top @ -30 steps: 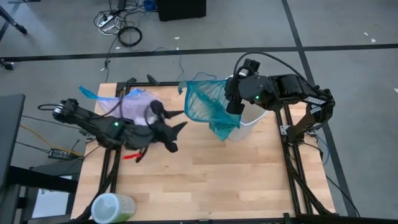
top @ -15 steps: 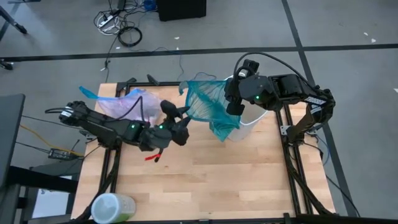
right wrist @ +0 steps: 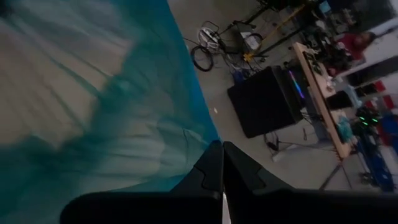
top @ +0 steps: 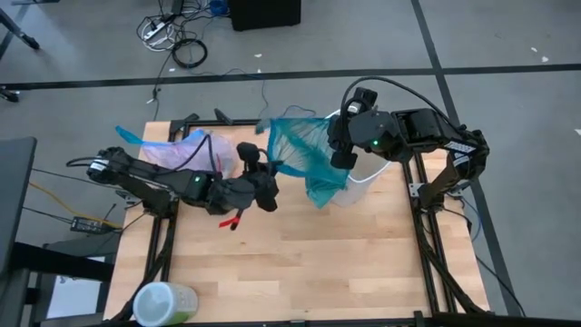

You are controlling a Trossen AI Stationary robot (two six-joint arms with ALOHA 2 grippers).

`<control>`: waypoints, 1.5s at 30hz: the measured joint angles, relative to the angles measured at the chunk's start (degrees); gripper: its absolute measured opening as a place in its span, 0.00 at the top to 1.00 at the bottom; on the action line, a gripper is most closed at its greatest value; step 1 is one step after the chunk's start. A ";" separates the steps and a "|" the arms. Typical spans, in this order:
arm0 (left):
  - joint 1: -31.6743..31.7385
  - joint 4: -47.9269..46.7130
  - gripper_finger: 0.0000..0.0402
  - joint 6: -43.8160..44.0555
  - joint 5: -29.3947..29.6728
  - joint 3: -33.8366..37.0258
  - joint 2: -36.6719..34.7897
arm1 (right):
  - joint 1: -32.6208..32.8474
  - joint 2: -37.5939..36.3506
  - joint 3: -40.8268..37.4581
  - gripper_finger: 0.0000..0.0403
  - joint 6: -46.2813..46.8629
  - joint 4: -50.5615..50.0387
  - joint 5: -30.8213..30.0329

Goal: Place trash/remove bag and relplace
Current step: Put the blue trash bag into the white trash bin

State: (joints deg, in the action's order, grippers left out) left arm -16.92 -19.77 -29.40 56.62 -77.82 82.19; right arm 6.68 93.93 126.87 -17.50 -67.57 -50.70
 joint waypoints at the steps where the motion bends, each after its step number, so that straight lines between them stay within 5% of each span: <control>1: -0.97 -1.20 0.98 1.39 0.73 -1.04 -0.01 | 0.00 0.00 0.00 1.00 -0.06 -0.04 -0.86; 14: -15.99 -16.53 1.00 24.18 4.36 -9.24 -0.07 | -3.07 -0.02 0.00 1.00 0.23 0.06 -6.94; 25: -20.99 -33.77 1.00 49.65 2.52 -9.32 -0.11 | -5.10 -0.04 0.02 1.00 2.06 -1.44 -12.51; 37: -14.55 -19.68 1.00 25.33 6.95 -23.84 -0.13 | -5.17 -0.36 0.02 1.00 -13.16 0.91 -34.17; 45: -10.64 -24.66 1.00 19.13 12.01 -36.54 -0.15 | -7.26 -4.12 0.02 1.00 -13.79 9.27 -34.48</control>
State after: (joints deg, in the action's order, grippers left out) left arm -27.56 -44.43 -10.27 68.64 -114.36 82.04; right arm -0.58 89.81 126.89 -31.29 -58.30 -85.19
